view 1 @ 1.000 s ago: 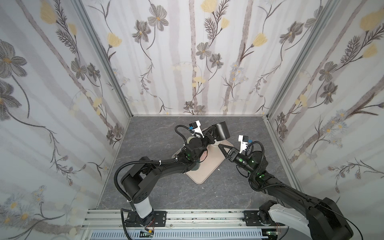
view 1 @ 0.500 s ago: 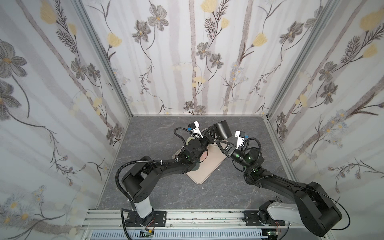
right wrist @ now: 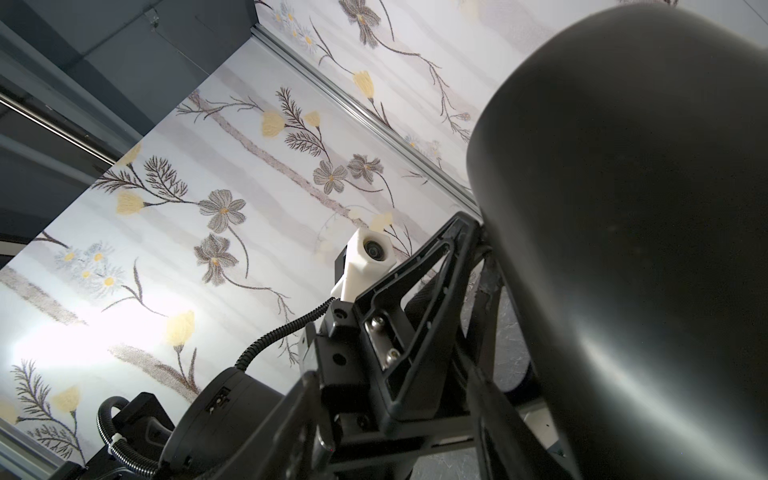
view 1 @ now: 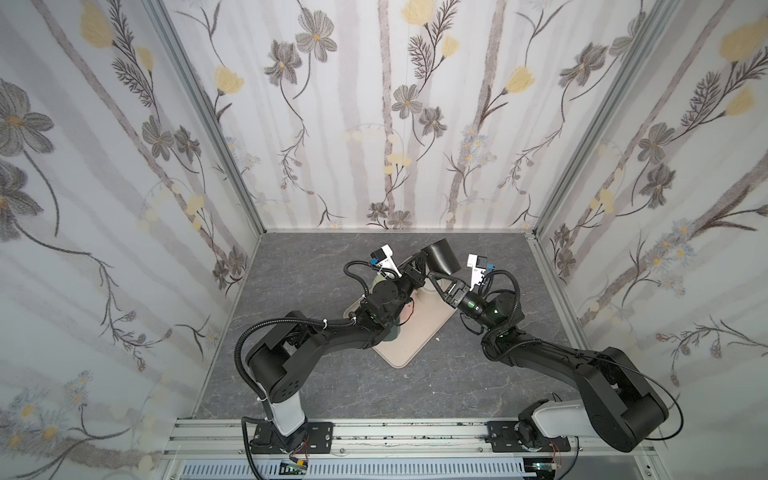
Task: Turn the mug right side up
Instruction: 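Raise the black mug toward the right gripper while the right gripper reaches to meet it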
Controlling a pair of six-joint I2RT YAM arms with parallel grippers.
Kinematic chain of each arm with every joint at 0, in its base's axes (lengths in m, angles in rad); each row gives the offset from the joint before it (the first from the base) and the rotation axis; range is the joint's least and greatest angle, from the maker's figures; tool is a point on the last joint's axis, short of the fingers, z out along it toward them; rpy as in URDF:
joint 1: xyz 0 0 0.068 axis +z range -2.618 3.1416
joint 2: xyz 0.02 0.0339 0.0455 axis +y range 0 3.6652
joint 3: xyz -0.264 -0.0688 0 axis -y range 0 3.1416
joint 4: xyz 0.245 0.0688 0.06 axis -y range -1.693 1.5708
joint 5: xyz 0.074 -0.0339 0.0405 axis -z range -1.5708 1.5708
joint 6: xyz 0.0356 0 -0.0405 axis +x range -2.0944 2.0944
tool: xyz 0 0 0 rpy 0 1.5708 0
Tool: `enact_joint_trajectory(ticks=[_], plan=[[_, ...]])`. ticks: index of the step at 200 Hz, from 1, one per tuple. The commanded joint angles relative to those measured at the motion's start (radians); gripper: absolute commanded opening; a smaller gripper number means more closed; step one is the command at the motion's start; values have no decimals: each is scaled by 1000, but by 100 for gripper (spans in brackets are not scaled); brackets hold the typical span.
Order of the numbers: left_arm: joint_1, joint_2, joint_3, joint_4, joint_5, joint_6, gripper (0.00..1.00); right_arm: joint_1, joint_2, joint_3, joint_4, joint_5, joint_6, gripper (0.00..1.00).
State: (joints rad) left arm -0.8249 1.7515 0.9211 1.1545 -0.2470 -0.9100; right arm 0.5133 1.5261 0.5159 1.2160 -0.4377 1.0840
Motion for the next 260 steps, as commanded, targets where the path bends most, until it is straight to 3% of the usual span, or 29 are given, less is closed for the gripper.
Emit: enact_joint_trajectory(ticks=[1,81,128,196,260], plan=[[12,-7,22,151,31,-15,0,-1,-14,-3,10,34,2,59],[38,18,65,179,40,-54,0,3,-44,7,-56,38,-30,59],[40,52,64,234,60,-156,0,2,-30,13,-39,43,-30,59],[40,25,52,231,73,-138,0,-16,-16,22,-45,48,-30,58],[21,58,66,254,109,-216,0,-19,-20,44,-44,76,-54,59]])
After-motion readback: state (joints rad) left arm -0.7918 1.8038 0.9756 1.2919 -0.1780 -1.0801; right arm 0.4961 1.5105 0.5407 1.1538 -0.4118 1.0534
